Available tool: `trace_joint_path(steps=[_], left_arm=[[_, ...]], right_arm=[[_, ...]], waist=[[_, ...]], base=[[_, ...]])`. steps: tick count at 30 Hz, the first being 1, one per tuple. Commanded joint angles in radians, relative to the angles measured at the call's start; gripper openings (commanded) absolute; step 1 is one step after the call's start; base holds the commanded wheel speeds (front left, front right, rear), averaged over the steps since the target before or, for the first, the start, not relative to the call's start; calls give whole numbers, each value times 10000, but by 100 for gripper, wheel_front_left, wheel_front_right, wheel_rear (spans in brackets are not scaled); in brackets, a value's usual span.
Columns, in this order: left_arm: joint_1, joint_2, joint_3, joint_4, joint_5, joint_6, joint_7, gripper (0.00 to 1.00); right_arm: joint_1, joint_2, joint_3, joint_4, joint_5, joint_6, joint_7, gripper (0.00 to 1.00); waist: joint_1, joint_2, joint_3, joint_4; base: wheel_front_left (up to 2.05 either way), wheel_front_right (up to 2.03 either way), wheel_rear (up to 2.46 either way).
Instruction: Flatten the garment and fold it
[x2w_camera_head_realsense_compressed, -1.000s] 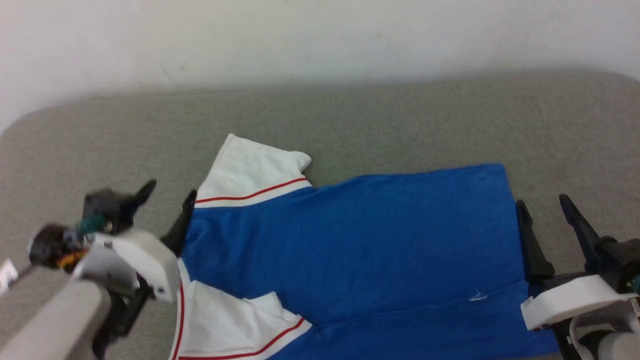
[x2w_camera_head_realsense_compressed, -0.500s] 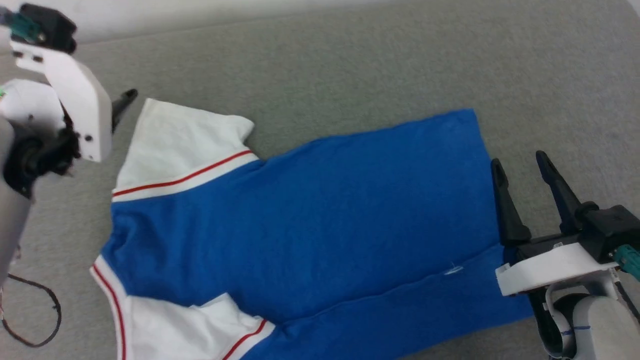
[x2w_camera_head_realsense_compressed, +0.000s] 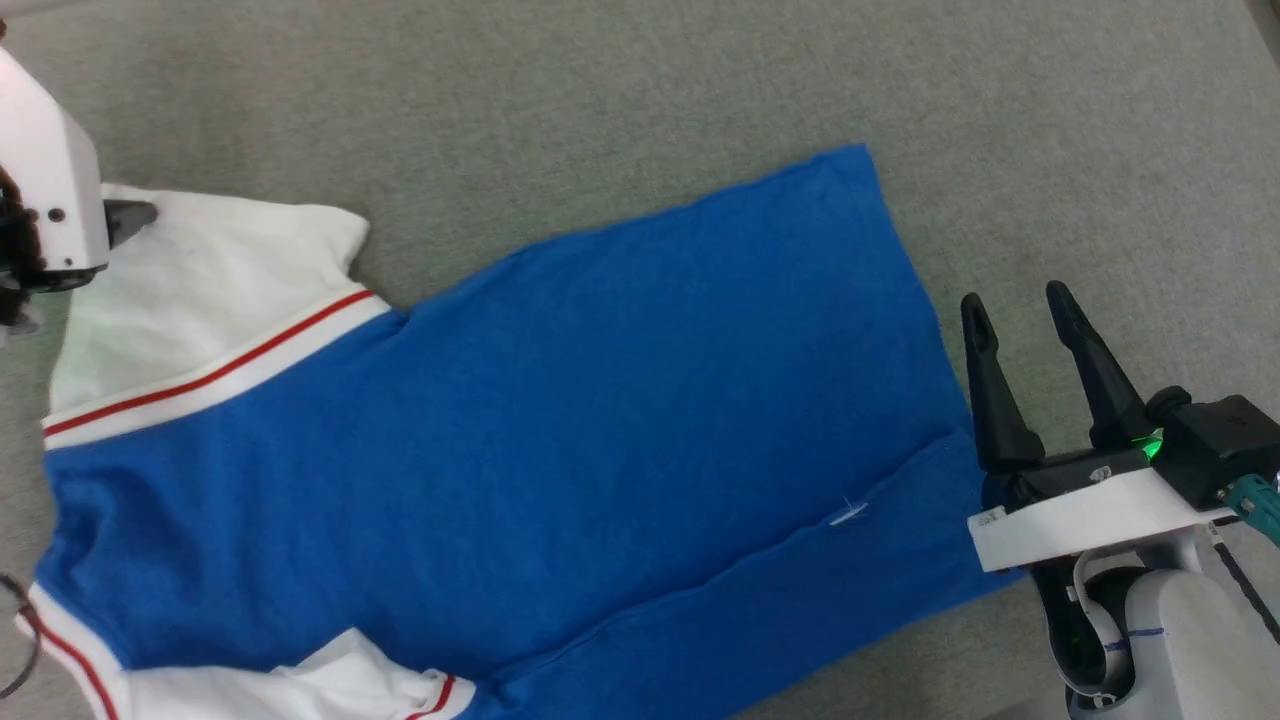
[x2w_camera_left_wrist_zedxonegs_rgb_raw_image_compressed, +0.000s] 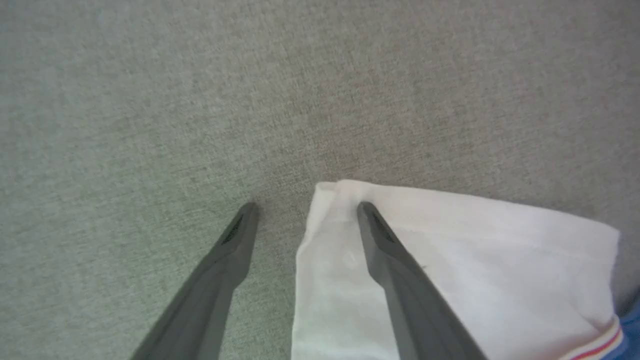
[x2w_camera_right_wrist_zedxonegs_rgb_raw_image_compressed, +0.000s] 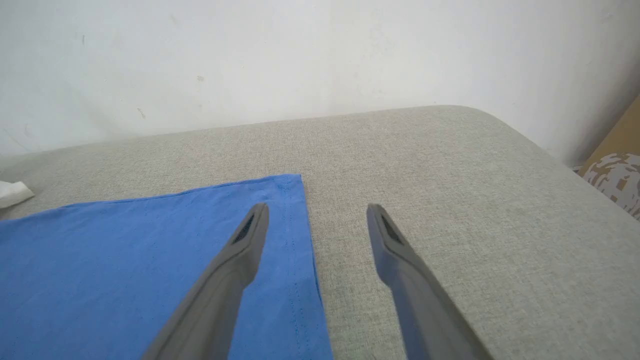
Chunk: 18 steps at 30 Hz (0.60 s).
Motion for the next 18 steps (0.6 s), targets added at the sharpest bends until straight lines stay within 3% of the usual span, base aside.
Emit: trace_joint_path(steps=[1, 4, 5, 6, 7, 10, 18], left_arm=[[-4, 78, -86, 70, 62, 53, 152, 100], [179, 81, -160, 110, -188, 60, 691, 100], [246, 64, -173, 88, -291, 80, 873, 83], [292, 68, -222, 26, -332, 38, 1001, 17], [332, 73, -266, -35, -340, 5, 1060, 0], [424, -41, -242, -173, -382, -80, 777, 0], [782, -574, -19, -84, 174, -533, -2331, 0]], right_arm=[[-136, 43, -5, -8, 60, -9, -66, 100], [-143, 44, -28, 15, 76, -9, -98, 100], [-142, 45, -56, 30, 70, -9, -101, 100], [-137, 45, -97, 48, 53, -9, -100, 100], [-132, 45, -138, 67, 35, -9, -97, 100], [-109, 46, -253, 145, -51, -9, -45, 100], [-4, -122, -564, 89, -509, -9, 658, 100]], waist=[[-2, 0, 267, -265], [-2, 0, 281, -272], [-2, 0, 276, -257], [-2, 0, 269, -232], [-2, 0, 257, -198], [-2, 0, 137, -55], [-2, 0, -740, 747]], base=[[0, 0, 0], [0, 0, 0], [0, 0, 0], [0, 0, 0], [0, 0, 0], [0, 0, 0], [0, 0, 0]])
